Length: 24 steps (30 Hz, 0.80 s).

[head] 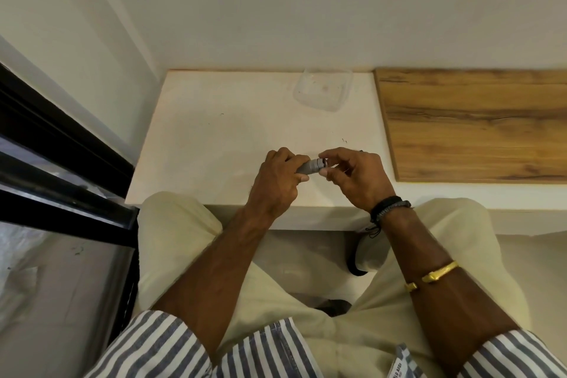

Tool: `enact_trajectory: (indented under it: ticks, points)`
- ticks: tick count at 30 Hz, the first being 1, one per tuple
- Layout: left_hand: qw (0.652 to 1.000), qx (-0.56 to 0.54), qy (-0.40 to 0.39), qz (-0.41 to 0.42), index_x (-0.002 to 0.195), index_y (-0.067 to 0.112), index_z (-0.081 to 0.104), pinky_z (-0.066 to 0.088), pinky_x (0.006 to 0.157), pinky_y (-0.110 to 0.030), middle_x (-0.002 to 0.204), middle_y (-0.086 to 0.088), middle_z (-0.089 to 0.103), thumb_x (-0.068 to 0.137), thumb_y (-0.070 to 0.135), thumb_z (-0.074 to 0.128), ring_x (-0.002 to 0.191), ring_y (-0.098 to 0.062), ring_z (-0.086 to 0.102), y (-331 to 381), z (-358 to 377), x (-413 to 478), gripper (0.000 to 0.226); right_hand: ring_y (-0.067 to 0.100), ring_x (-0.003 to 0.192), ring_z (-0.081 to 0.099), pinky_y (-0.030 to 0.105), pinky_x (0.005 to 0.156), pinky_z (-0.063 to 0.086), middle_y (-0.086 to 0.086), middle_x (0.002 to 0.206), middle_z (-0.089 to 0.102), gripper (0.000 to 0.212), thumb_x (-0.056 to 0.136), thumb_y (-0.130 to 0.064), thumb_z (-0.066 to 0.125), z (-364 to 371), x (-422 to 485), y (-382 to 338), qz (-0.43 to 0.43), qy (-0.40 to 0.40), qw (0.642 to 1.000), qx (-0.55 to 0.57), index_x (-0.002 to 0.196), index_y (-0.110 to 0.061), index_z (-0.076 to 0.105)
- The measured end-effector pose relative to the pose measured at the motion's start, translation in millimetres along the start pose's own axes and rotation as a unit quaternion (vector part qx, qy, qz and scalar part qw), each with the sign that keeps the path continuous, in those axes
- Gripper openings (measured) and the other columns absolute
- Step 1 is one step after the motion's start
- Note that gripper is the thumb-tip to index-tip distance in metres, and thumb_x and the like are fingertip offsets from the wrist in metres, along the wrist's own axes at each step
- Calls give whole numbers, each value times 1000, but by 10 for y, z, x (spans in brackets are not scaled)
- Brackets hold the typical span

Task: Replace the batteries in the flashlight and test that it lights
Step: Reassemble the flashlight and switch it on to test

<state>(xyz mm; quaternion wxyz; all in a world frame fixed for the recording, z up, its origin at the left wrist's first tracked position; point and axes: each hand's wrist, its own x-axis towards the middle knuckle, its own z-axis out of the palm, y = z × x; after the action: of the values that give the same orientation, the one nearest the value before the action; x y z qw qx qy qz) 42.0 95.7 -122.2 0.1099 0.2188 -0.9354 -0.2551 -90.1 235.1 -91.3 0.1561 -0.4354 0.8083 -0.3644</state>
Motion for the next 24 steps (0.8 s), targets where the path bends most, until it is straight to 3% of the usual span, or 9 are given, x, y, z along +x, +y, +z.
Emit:
enact_trajectory:
  ticks: [3, 6, 8, 10, 12, 14, 18, 24]
  points:
    - [1000, 9, 15, 25, 124, 12, 64, 50, 82, -40, 110, -12, 61, 92, 14, 66, 100, -28, 51, 22, -14, -9, 32, 13, 65, 71, 36, 75, 60, -2, 73, 73, 25, 97, -38, 65, -7, -10, -21, 25, 7, 999, -26, 101, -14, 73]
    - [999, 16, 14, 46, 124, 11, 64, 51, 81, -40, 110, -12, 62, 90, 13, 69, 98, -27, 52, 54, -17, -18, 34, 28, 61, 68, 46, 70, 58, 4, 63, 68, 50, 103, -47, 49, 20, 7, -23, 63, 13, 995, -75, 79, -9, 70]
    - [999, 14, 11, 49, 125, 11, 63, 50, 82, -39, 111, -12, 61, 91, 14, 69, 99, -27, 51, 59, -4, -19, 35, 26, 56, 67, 46, 67, 58, 2, 58, 65, 58, 105, -52, 41, 22, 6, -7, 82, 29, 993, -86, 72, -12, 69]
    - [999, 6, 13, 40, 126, 11, 63, 49, 83, -37, 112, -11, 61, 91, 15, 68, 100, -26, 50, 44, 8, -8, 35, 16, 56, 69, 42, 66, 61, -2, 65, 70, 50, 102, -55, 46, -1, -8, 11, 76, 42, 996, -32, 82, -17, 70]
    - [1000, 4, 9, 20, 127, 13, 62, 47, 84, -35, 114, -11, 60, 92, 16, 67, 102, -25, 50, 9, 22, 11, 36, 5, 69, 72, 28, 67, 62, -8, 93, 74, 30, 95, -50, 64, -39, -21, 14, 45, 23, 998, 28, 107, -24, 70]
    - [1000, 5, -5, 0, 130, 11, 60, 46, 87, -34, 118, -13, 60, 92, 16, 67, 106, -27, 51, -20, 40, 27, 40, 3, 85, 72, 21, 75, 61, -9, 114, 71, 38, 86, -36, 79, -50, -23, 28, 12, -16, 999, 40, 122, -29, 68]
    - [1000, -7, -2, -2, 130, 10, 60, 47, 86, -36, 115, -13, 61, 92, 14, 66, 103, -28, 51, -60, 79, 26, 38, 12, 86, 72, 31, 84, 61, 0, 109, 76, 31, 86, -13, 80, -6, -19, -15, -39, 3, 999, -1, 116, -19, 75]
    - [1000, -8, 17, 14, 124, 12, 63, 44, 77, -32, 108, -11, 62, 92, 16, 66, 93, -20, 48, -66, 108, 43, 32, 23, 84, 70, 48, 86, 57, 6, 97, 77, 26, 92, -22, 74, -4, -18, -71, -31, 36, 999, -23, 115, -11, 75]
